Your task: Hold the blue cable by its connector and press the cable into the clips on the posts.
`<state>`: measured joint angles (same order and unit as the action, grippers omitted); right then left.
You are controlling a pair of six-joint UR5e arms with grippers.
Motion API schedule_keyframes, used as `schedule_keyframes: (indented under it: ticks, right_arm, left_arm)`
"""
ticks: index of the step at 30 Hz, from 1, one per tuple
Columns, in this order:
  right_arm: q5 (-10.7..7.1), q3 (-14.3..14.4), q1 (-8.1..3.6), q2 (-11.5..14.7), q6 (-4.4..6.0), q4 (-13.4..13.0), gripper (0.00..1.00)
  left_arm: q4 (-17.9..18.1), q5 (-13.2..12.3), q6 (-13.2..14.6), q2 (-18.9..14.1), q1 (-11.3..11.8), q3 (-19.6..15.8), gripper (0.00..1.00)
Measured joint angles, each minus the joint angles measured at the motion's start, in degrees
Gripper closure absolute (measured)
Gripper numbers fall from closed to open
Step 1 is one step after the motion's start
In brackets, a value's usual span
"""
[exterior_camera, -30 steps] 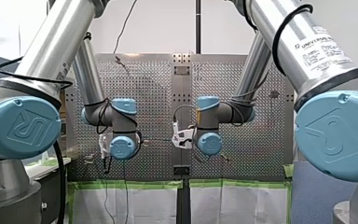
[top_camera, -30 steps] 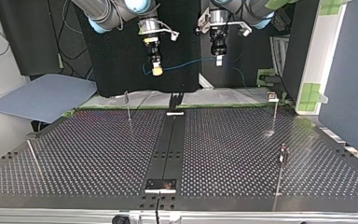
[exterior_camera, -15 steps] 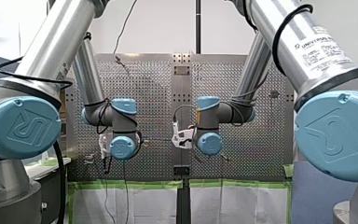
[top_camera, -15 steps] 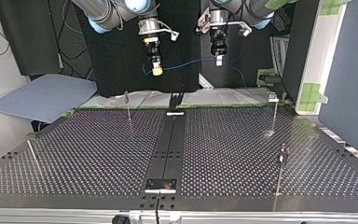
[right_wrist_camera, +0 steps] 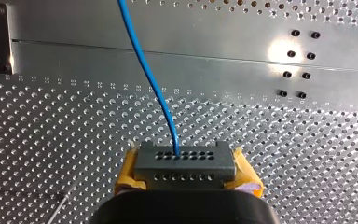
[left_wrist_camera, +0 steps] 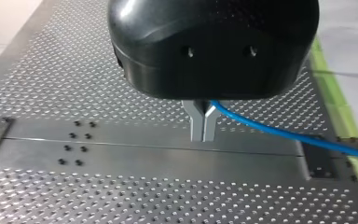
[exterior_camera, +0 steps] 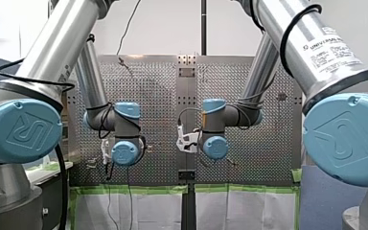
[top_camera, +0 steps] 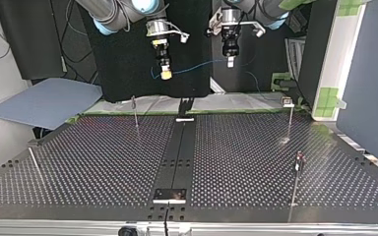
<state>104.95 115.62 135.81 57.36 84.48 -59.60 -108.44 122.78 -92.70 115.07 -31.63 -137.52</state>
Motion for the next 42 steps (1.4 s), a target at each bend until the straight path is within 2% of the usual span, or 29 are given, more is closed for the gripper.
schedule_keyframes:
  ticks: [7,22,25,28,35,38,42]
  right_arm:
    - [0.0,0.01,0.03,0.0,0.0,0.0,1.0]
    - [0.14,-0.13,0.17,-0.14,0.14,0.13,1.0]
    - [0.8,-0.78,0.83,-0.79,0.76,0.8,1.0]
    - [2.17,-2.15,2.19,-2.17,1.36,2.16,1.0]
    - [5.48,-5.46,5.4,-5.43,1.57,5.48,1.0]
    - [6.97,-6.61,6.02,-6.18,1.57,6.97,1.0]
    - [8.77,-7.09,6.23,-6.45,1.58,8.8,1.0]
  left_arm:
    - [-0.02,-0.21,0.15,2.59,-0.11,-0.17,1.0]
    - [-0.02,-0.22,0.15,2.91,-0.12,-0.19,1.0]
    - [-0.02,-0.22,0.15,2.91,-0.12,-0.19,1.0]
    - [-0.02,-0.22,0.15,2.91,-0.12,-0.19,1.0]
    - [-0.02,-0.22,0.16,2.91,-0.12,-0.19,1.0]
    - [-0.02,-0.22,0.16,2.91,-0.12,-0.19,1.0]
    - [-0.02,-0.22,0.15,2.91,-0.12,-0.19,1.0]
